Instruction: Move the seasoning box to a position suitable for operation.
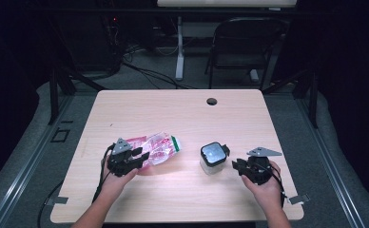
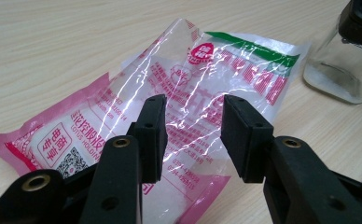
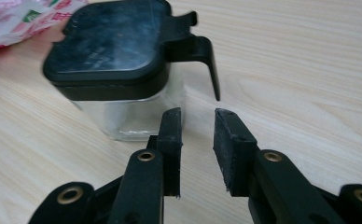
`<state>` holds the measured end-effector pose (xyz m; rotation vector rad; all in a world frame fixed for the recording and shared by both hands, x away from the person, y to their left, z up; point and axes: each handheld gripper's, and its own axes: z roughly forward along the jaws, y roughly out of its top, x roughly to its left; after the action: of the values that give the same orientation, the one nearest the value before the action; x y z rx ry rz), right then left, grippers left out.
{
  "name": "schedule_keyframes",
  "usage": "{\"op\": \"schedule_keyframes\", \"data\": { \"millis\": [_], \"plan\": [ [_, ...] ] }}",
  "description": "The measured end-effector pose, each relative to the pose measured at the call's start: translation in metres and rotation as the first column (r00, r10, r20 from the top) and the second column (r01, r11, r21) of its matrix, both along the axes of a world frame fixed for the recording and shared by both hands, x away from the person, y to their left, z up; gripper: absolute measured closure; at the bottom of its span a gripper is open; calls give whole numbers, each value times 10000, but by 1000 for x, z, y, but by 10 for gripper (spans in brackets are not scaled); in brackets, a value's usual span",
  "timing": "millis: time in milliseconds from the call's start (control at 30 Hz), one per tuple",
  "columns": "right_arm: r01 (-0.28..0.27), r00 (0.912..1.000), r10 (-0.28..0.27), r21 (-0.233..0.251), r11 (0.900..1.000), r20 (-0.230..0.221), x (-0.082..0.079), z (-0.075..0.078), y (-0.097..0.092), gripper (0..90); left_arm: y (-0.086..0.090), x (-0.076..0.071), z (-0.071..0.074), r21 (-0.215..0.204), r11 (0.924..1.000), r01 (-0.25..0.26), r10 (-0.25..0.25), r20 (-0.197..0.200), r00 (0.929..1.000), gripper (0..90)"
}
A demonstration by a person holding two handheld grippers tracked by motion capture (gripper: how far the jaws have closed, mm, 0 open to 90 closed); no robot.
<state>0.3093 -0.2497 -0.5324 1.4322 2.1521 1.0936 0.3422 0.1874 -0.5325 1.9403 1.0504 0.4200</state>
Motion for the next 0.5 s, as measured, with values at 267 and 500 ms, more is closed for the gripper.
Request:
{"op": "schedule_keyframes", "data": {
  "millis": [267,500],
  "plan": [
    [23,9990,-28,-112,9999,-450,8,-12,-8,728,-4,-4,-2,100,9999,29,-27,-193,9998,637],
    [114,9991,-123,-218,9997,-408,12,-13,-7,722,-3,-18,5,105,9999,102,-103,83,9999,648]
  ]
}}
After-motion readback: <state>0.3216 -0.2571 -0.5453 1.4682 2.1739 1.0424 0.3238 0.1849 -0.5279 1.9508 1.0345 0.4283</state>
